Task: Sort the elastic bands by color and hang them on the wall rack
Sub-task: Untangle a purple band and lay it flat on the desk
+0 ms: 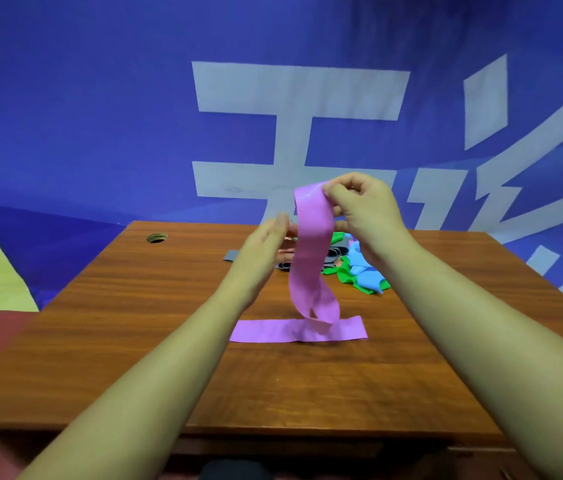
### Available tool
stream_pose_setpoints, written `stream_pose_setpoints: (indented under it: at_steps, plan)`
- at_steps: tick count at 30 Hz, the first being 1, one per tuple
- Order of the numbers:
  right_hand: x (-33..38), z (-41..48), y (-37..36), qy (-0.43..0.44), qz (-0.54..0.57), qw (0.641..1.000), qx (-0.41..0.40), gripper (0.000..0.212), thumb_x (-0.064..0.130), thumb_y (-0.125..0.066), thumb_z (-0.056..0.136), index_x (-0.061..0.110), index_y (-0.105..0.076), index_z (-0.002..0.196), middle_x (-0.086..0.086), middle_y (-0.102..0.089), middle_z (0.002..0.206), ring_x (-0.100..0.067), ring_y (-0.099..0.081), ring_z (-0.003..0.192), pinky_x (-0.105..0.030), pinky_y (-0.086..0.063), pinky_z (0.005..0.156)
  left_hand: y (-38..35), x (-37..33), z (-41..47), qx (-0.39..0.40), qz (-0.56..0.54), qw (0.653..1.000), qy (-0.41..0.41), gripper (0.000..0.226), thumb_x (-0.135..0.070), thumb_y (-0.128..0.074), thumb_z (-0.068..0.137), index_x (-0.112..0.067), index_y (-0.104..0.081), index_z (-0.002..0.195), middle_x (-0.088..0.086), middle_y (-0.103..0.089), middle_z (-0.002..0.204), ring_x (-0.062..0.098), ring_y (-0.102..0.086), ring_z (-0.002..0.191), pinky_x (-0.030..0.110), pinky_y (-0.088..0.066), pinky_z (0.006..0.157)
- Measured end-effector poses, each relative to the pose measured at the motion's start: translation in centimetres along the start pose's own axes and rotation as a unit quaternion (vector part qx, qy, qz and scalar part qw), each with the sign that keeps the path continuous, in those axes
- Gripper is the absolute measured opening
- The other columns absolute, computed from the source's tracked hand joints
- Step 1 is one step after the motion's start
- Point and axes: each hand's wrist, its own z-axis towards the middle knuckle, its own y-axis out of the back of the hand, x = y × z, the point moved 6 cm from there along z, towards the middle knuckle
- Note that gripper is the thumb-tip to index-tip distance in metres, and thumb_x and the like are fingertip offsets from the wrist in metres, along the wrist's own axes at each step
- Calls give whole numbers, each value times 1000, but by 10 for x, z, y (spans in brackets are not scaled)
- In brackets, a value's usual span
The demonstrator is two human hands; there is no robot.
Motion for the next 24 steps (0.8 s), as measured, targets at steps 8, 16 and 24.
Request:
stream_pose_setpoints:
  at_steps: [8, 16, 24]
  plan:
    - [4, -9, 24, -15, 0, 999, -36, 9, 8, -57, 90, 3, -63, 89, -9, -61, 79, -19, -58, 64, -28, -54, 54, -23, 6, -18, 108, 103, 989, -15, 11, -15, -62, 94, -17, -71, 100, -1, -71, 93, 7, -63, 85, 28, -53, 80]
    - [-31, -8, 55, -106, 71, 989, -80, 15, 4, -56, 90, 6, -56, 76, -12, -58, 64, -19, -62, 52, -26, -53, 51, -6, -8, -6, 11, 93, 996, 4, 14, -9, -62, 92, -17, -70, 101, 10, -64, 80, 6, -54, 59, 17, -45, 55]
    - [-57, -20, 64, -130, -134, 981, -56, 19, 16, -56, 85, 8, -54, 68, -17, -67, 67, -28, -64, 54, -28, -48, 49, 2, -41, 10, -20, 64, 998, -13, 32, 3, -49, 89, -17, -75, 89, -1, -74, 90, 14, -68, 82, 25, -55, 75]
